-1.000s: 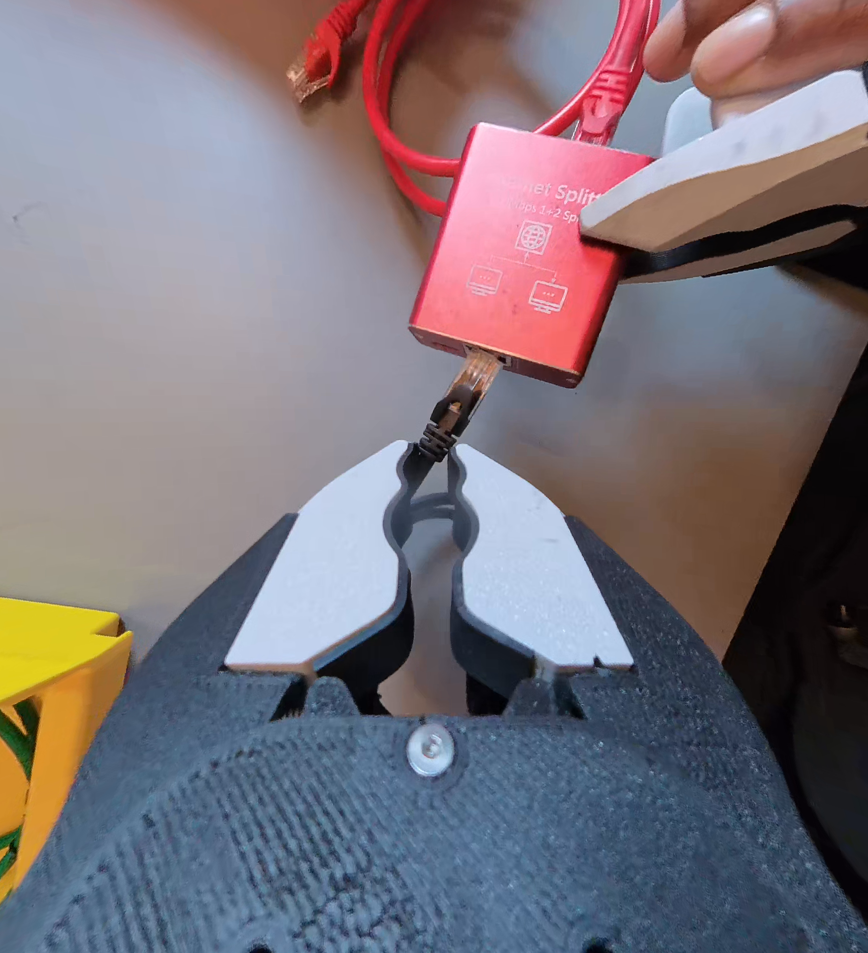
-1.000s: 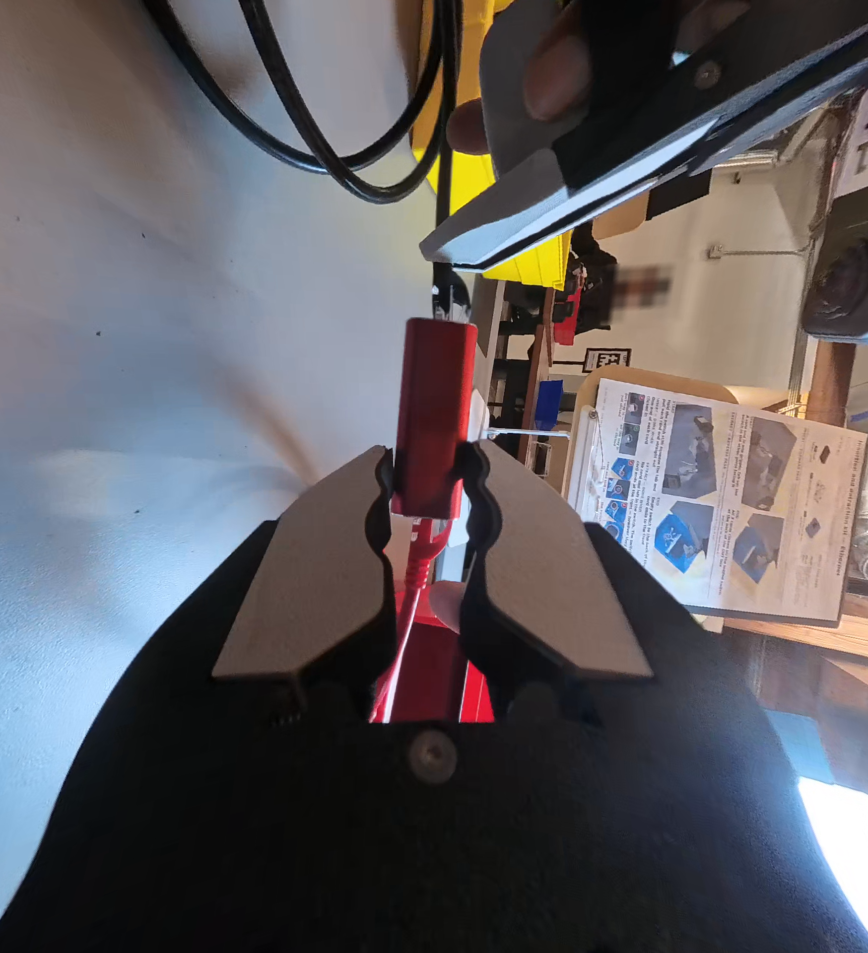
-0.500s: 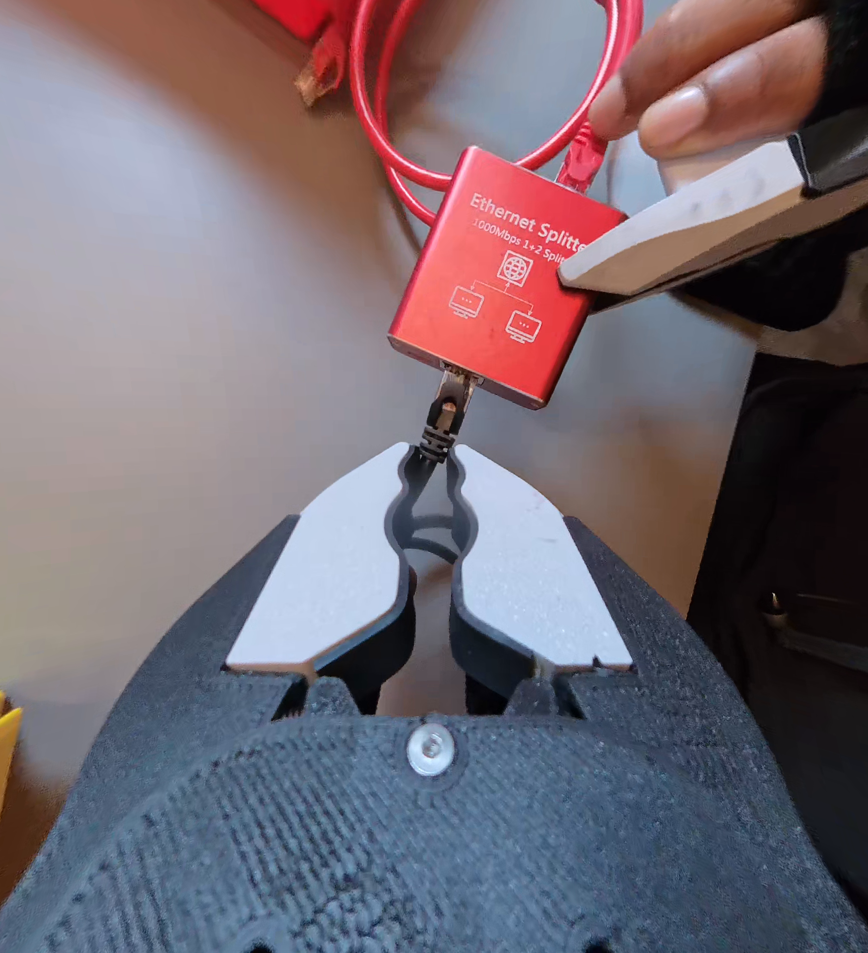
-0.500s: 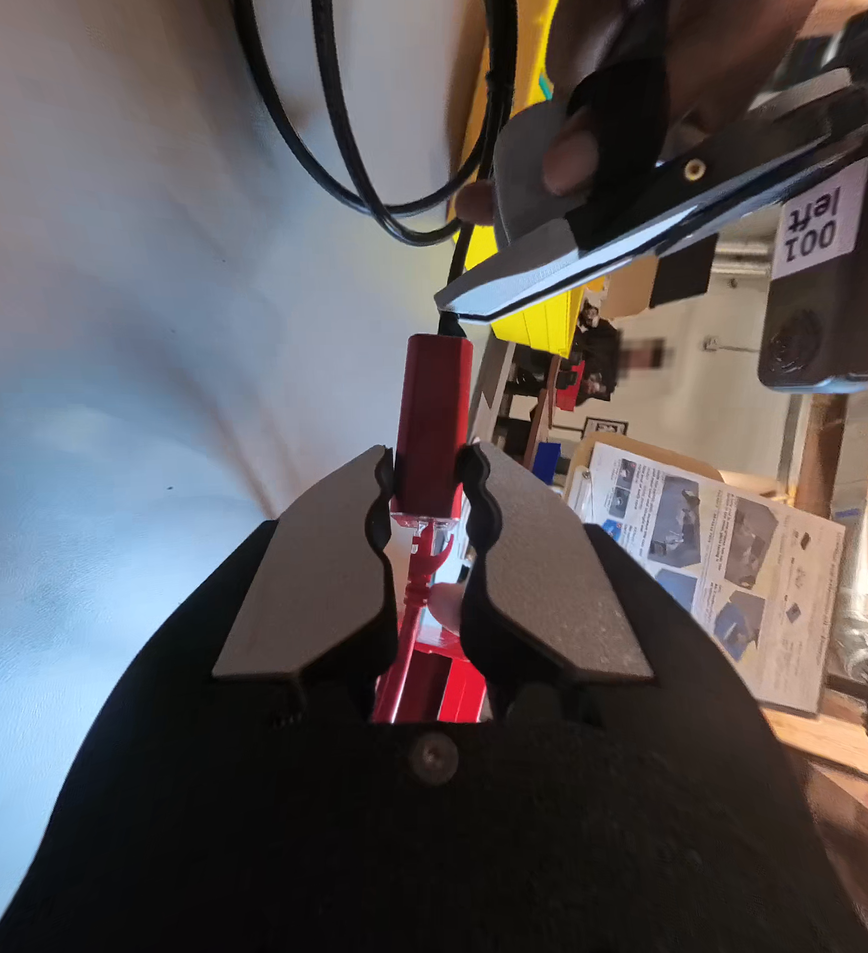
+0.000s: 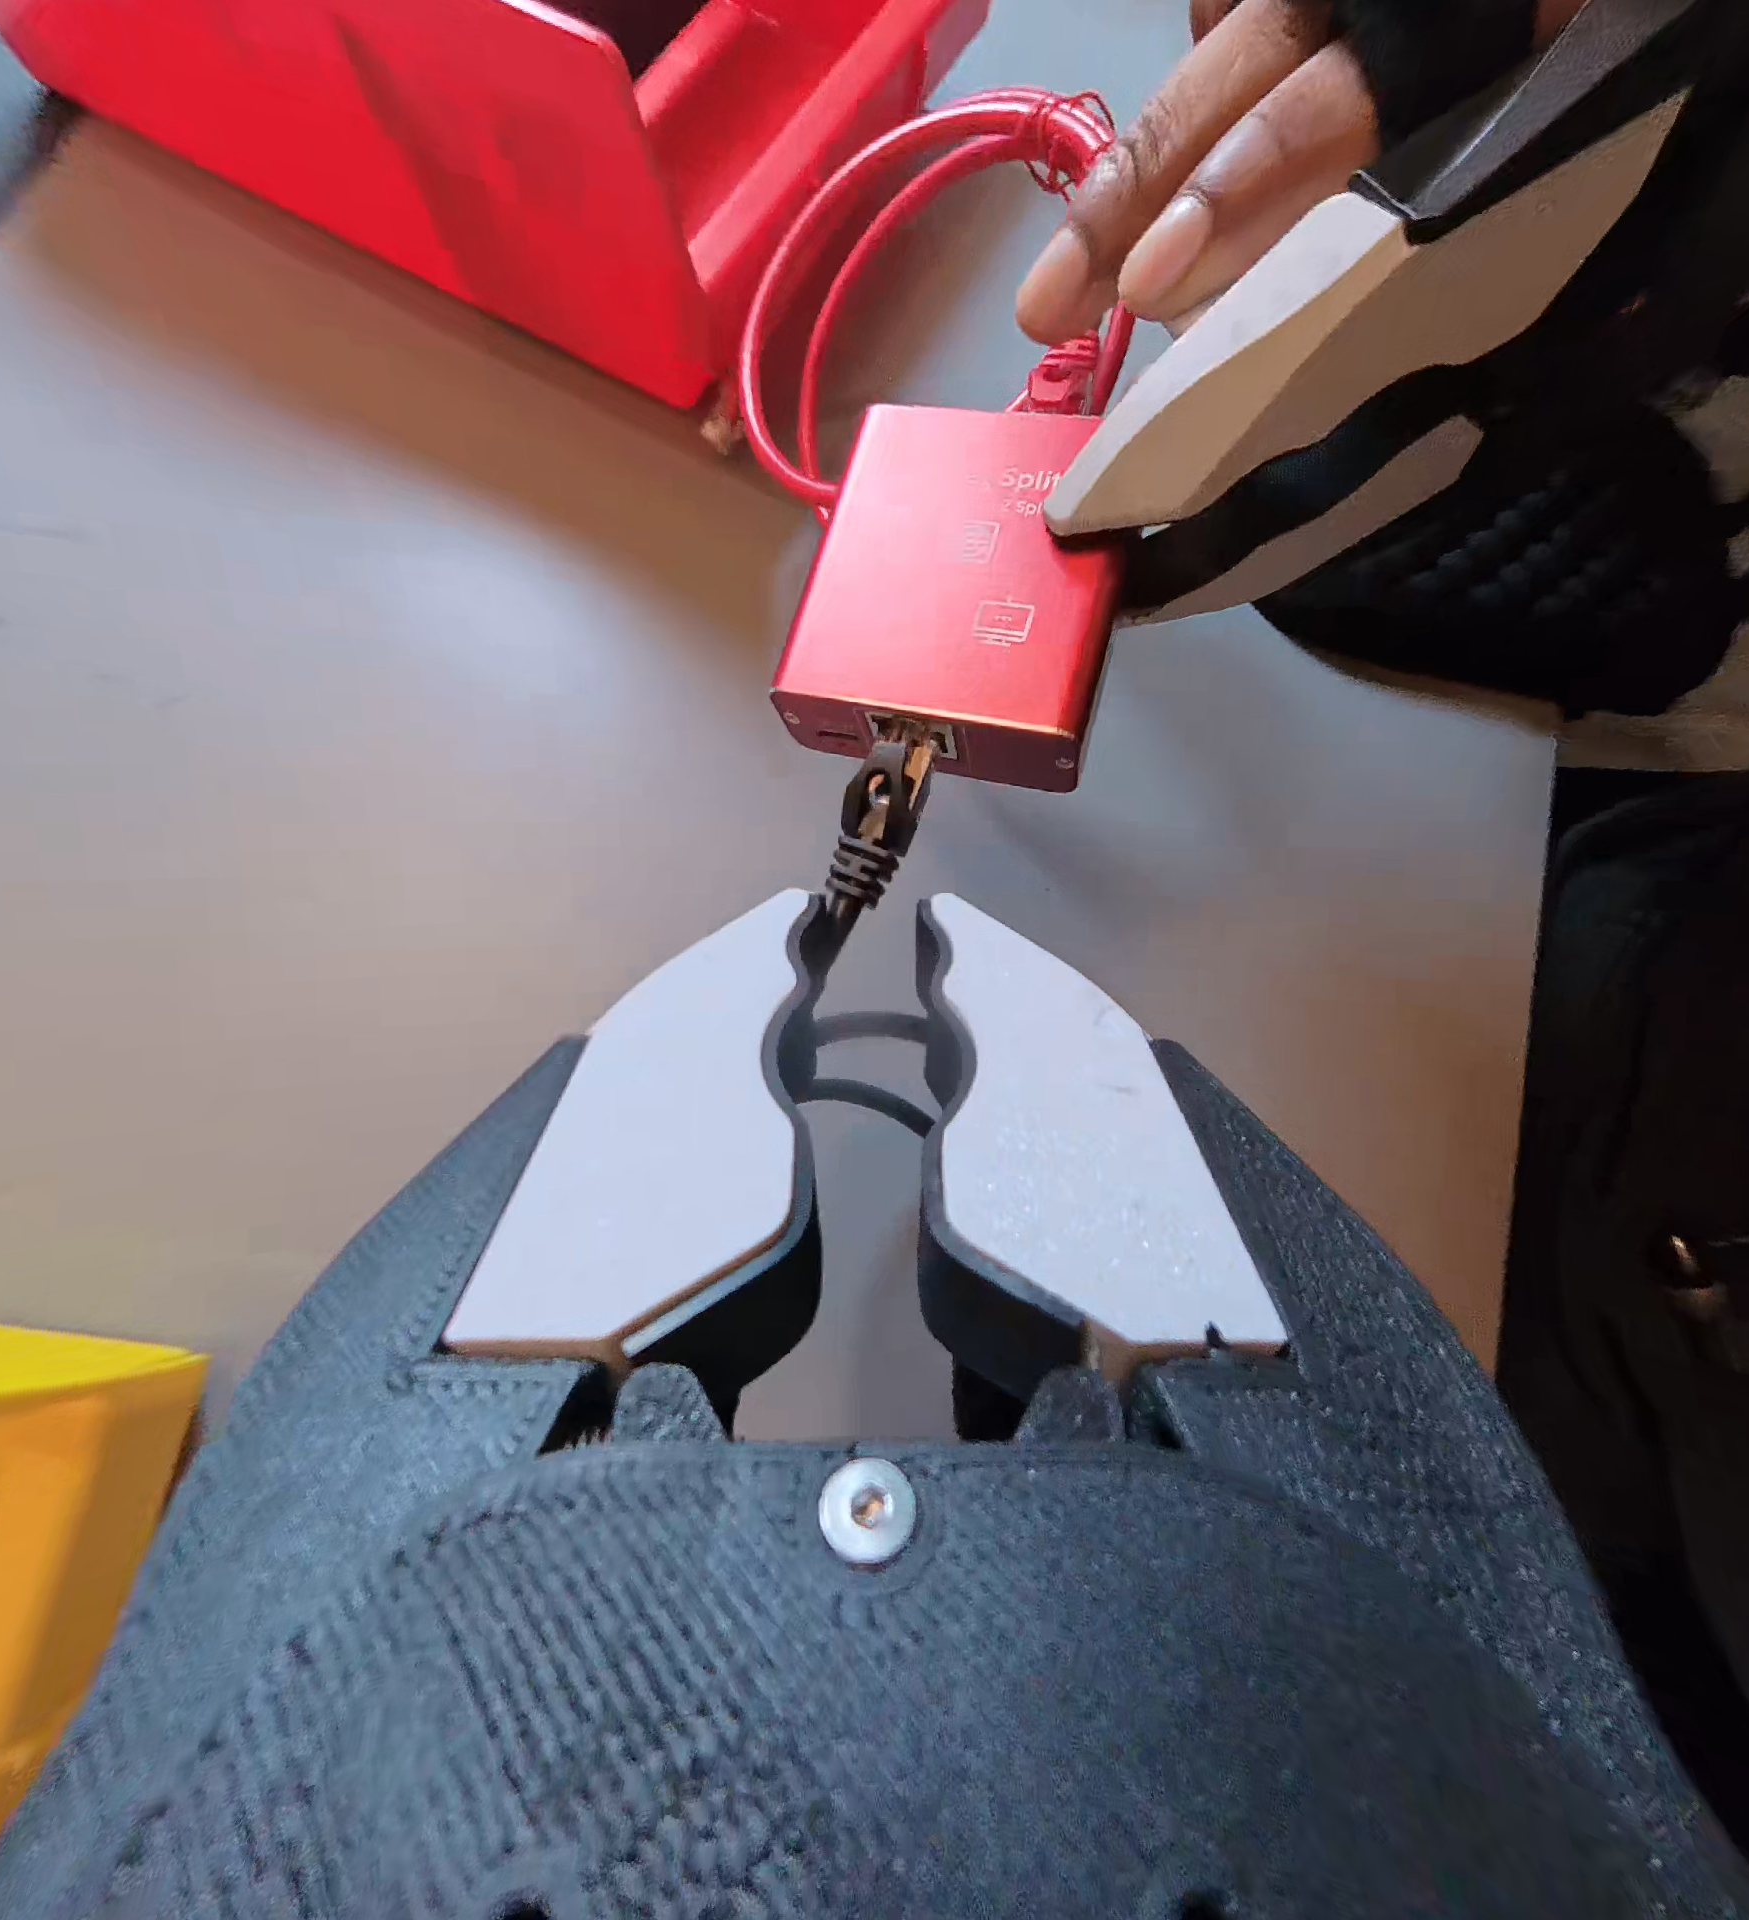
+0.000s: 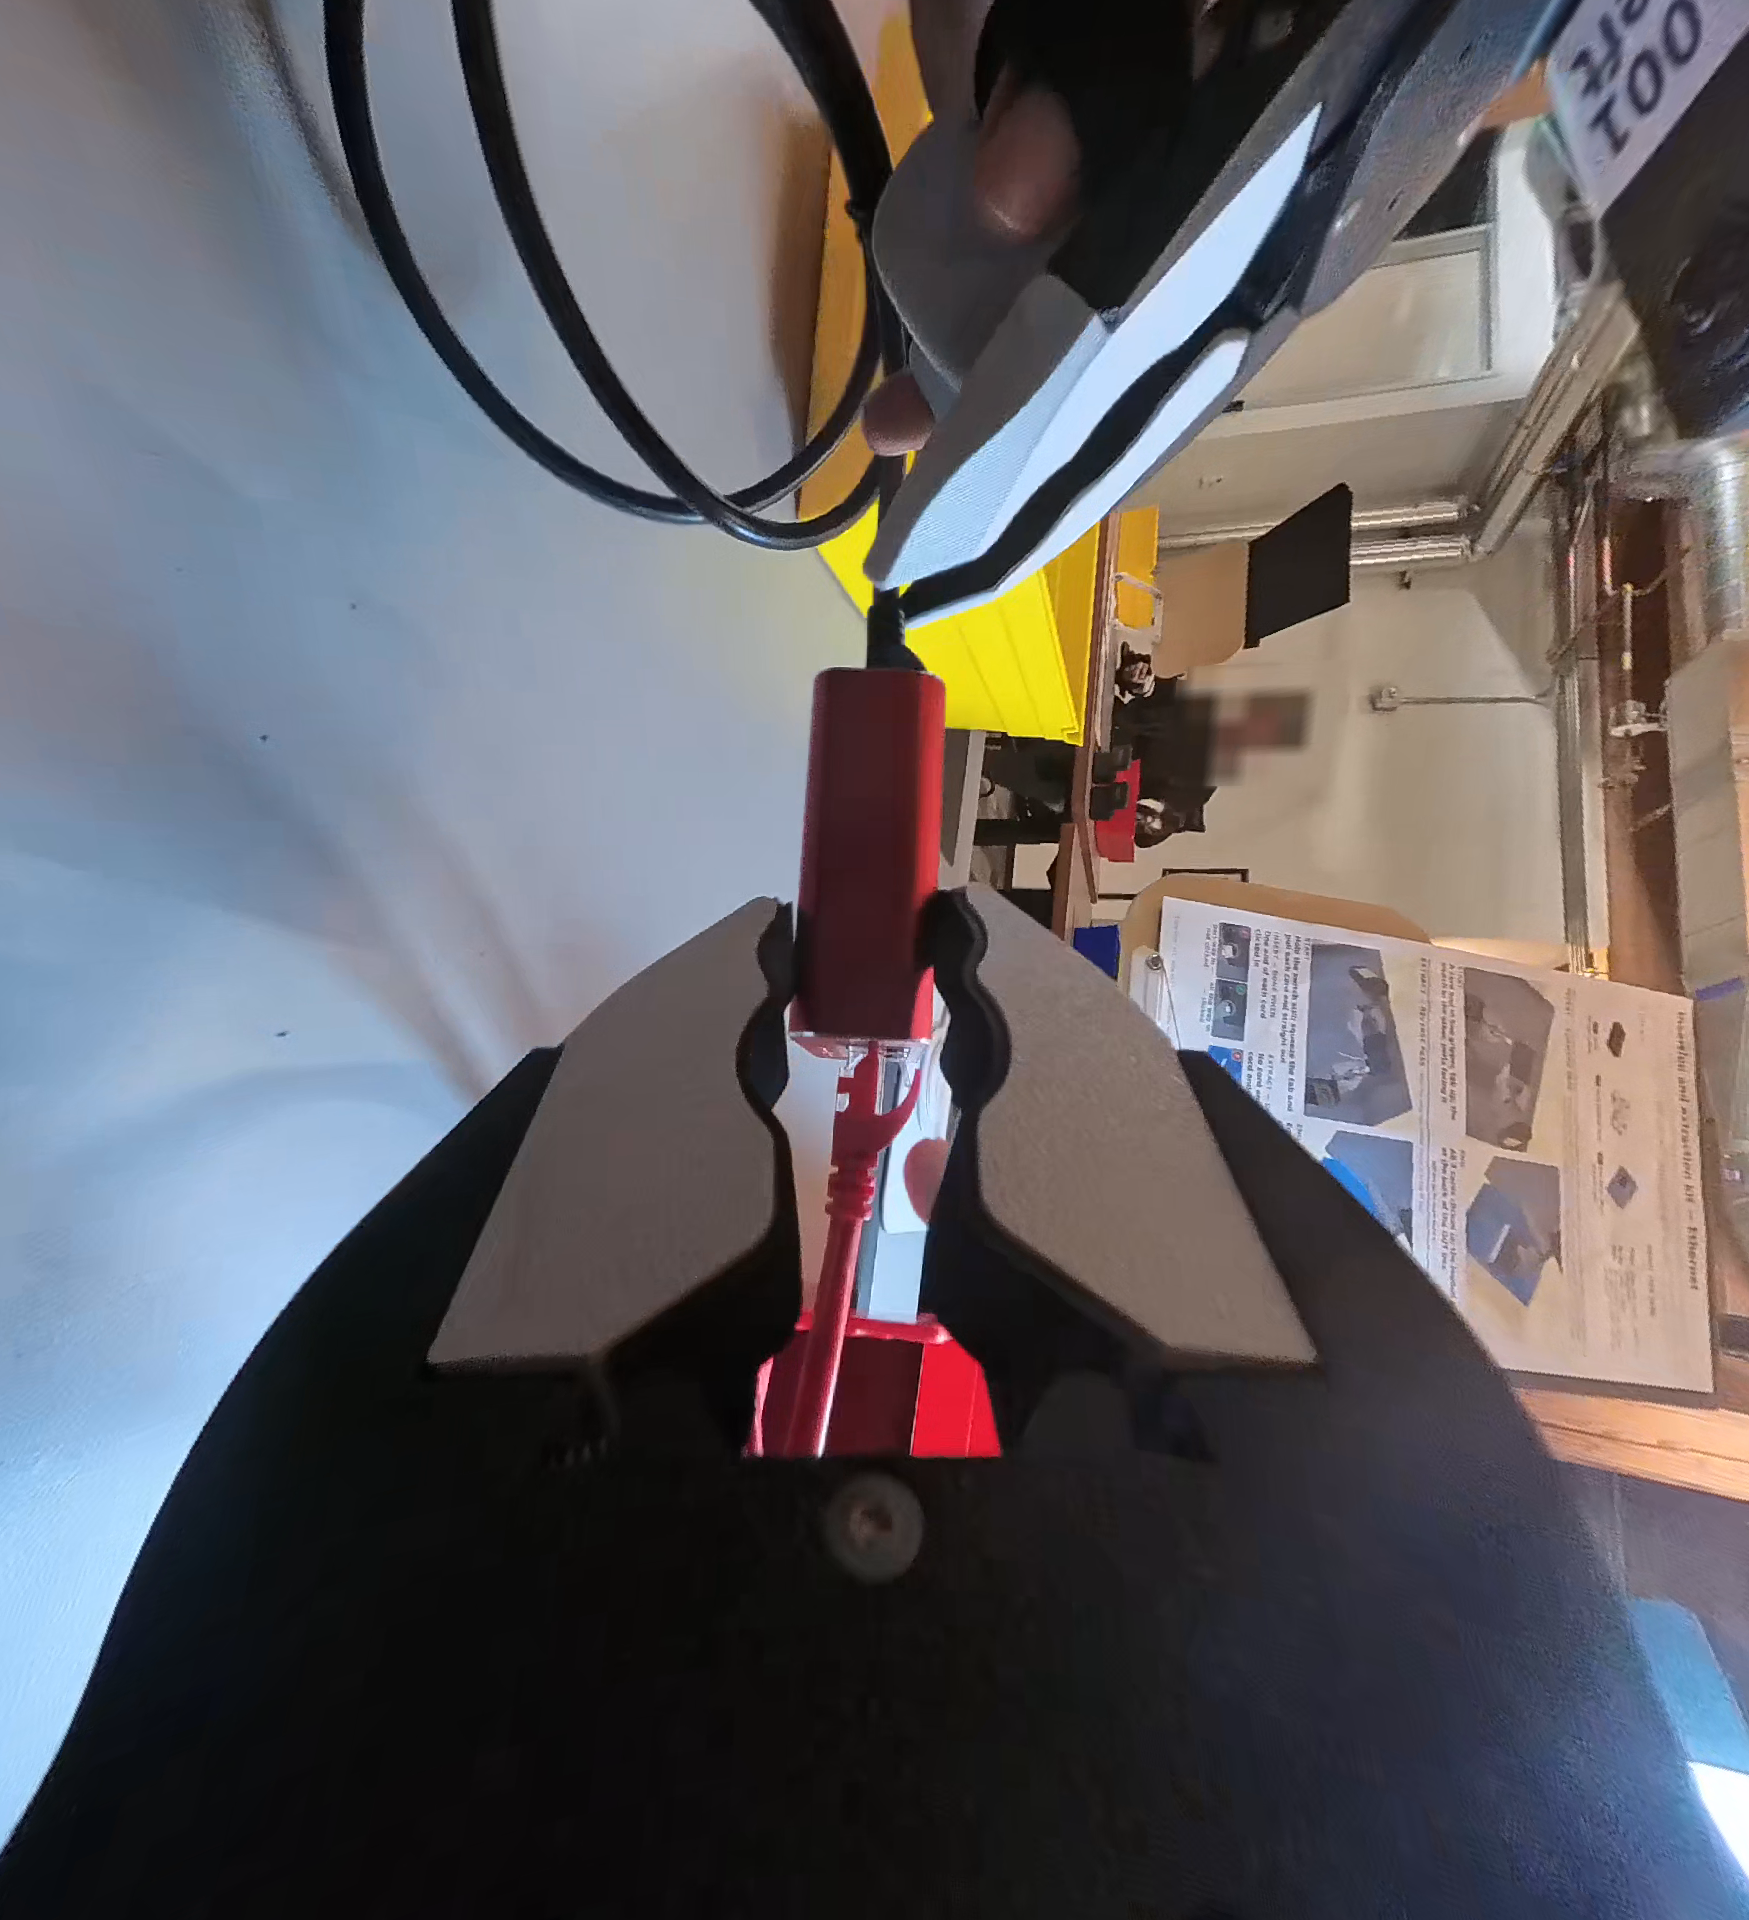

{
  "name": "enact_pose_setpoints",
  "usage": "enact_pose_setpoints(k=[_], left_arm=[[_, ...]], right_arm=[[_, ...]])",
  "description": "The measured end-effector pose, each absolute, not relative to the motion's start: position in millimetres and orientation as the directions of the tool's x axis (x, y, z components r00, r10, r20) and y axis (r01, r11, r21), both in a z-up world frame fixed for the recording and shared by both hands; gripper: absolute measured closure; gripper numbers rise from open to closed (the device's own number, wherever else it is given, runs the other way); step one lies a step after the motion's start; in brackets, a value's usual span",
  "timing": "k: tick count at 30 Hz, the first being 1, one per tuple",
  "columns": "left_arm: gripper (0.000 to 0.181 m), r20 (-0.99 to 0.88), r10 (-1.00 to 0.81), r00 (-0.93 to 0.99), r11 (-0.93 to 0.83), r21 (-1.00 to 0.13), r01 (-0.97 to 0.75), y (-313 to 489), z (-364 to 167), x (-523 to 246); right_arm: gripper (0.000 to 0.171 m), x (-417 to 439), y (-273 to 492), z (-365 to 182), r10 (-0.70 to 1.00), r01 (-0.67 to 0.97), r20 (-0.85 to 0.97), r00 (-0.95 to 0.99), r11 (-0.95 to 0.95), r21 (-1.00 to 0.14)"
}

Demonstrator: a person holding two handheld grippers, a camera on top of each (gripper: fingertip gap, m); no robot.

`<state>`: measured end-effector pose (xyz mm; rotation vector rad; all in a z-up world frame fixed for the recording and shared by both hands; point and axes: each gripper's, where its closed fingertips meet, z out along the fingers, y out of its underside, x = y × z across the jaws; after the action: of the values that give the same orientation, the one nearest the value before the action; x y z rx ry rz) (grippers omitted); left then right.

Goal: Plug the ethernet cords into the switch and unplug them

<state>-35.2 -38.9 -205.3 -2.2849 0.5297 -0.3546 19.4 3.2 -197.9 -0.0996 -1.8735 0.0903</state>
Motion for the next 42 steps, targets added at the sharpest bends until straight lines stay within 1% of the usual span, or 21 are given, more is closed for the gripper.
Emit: enact_pose_setpoints(k=[2, 4, 5, 7, 9, 11, 13, 14, 15, 17, 18, 20, 22, 24, 25, 26, 28, 31, 34, 39, 42], left_arm=[[0.171, 0.050, -0.450, 0.892, -0.626, -0.730, -0.274, -40, -203, -40], [0.171, 0.032, -0.462, 0.886, -0.624, -0.722, -0.300, -43, -204, -41], [0.168, 0.013, -0.481, 0.876, -0.621, -0.711, -0.330, -46, -204, -41], [0.154, -0.114, -0.495, 0.862, -0.603, -0.669, -0.435, -48, -204, -51], [0.145, -0.222, -0.538, 0.813, -0.567, -0.619, -0.543, -51, -200, -55], [0.136, -0.249, -0.579, 0.777, -0.540, -0.597, -0.593, -52, -196, -52], [0.126, -0.303, -0.612, 0.731, -0.518, -0.545, -0.659, -46, -203, -50], [0.128, -0.306, -0.640, 0.705, -0.509, -0.519, -0.687, -45, -210, -47], [0.135, -0.313, -0.661, 0.682, -0.487, -0.512, -0.707, -42, -215, -42], [0.163, -0.370, -0.665, 0.649, -0.435, -0.514, -0.739, -33, -218, -37], [0.172, -0.401, -0.641, 0.654, -0.432, -0.516, -0.739, -29, -215, -38], [0.172, -0.382, -0.619, 0.686, -0.448, -0.546, -0.708, -26, -210, -39], [0.173, -0.300, -0.603, 0.739, -0.482, -0.600, -0.638, -27, -203, -37], [0.174, -0.275, -0.597, 0.754, -0.498, -0.610, -0.617, -28, -200, -37], [0.174, -0.277, -0.610, 0.742, -0.489, -0.605, -0.628, -29, -200, -34], [0.174, -0.282, -0.609, 0.742, -0.494, -0.597, -0.632, -30, -199, -34], [0.174, -0.276, -0.580, 0.766, -0.520, -0.598, -0.610, -29, -197, -38], [0.174, -0.200, -0.564, 0.801, -0.566, -0.614, -0.551, -32, -201, -38], [0.174, -0.179, -0.564, 0.806, -0.595, -0.588, -0.548, -37, -207, -40], [0.175, -0.143, -0.632, 0.762, -0.656, -0.425, -0.624, -54, -230, -34], [0.175, -0.089, -0.651, 0.754, -0.676, -0.383, -0.629, -59, -238, -28]], right_arm=[[0.146, 19, 1, -197, 0.110, 0.008, 0.953, -0.282, 0.994, -0.113], [0.146, 18, 0, -198, 0.100, 0.001, 0.956, -0.275, 0.995, -0.104], [0.146, 18, 1, -198, 0.095, 0.001, 0.958, -0.269, 0.995, -0.099], [0.146, 20, 0, -198, 0.086, -0.011, 0.959, -0.269, 0.996, -0.092], [0.146, 22, 0, -197, 0.074, -0.015, 0.959, -0.272, 0.997, -0.081], [0.146, 23, -3, -195, 0.062, -0.031, 0.961, -0.268, 0.997, -0.073], [0.146, 23, -9, -191, 0.059, -0.057, 0.963, -0.264, 0.995, -0.077], [0.146, 22, -12, -188, 0.053, -0.072, 0.965, -0.256, 0.995, -0.074], [0.146, 22, -16, -186, 0.052, -0.086, 0.966, -0.252, 0.993, -0.076], [0.146, 21, -22, -182, 0.058, -0.108, 0.967, -0.246, 0.990, -0.087], [0.146, 21, -21, -181, 0.057, -0.103, 0.968, -0.244, 0.991, -0.085], [0.146, 18, -13, -178, 0.067, -0.063, 0.973, -0.220, 0.995, -0.083], [0.143, 13, -1, -176, 0.072, 0.009, 0.978, -0.194, 0.997, -0.071], [0.125, 6, 9, -179, 0.083, 0.101, 0.974, -0.211, 0.993, -0.063], [0.118, 3, 12, -183, 0.093, 0.133, 0.967, -0.237, 0.989, -0.063], [0.117, 1, 13, -188, 0.093, 0.146, 0.961, -0.259, 0.988, -0.057], [0.135, -2, 11, -194, 0.051, 0.120, 0.962, -0.267, 0.993, -0.019], [0.136, -5, 10, -201, 0.082, 0.129, 0.957, -0.280, 0.991, -0.047], [0.137, -7, 7, -203, 0.047, 0.105, 0.964, -0.261, 0.994, -0.020], [0.141, -2, -5, -209, -0.088, 0.006, 0.940, -0.328, 0.995, 0.096], [0.142, 1, -9, -213, -0.161, -0.049, 0.912, -0.377, 0.987, 0.154]])
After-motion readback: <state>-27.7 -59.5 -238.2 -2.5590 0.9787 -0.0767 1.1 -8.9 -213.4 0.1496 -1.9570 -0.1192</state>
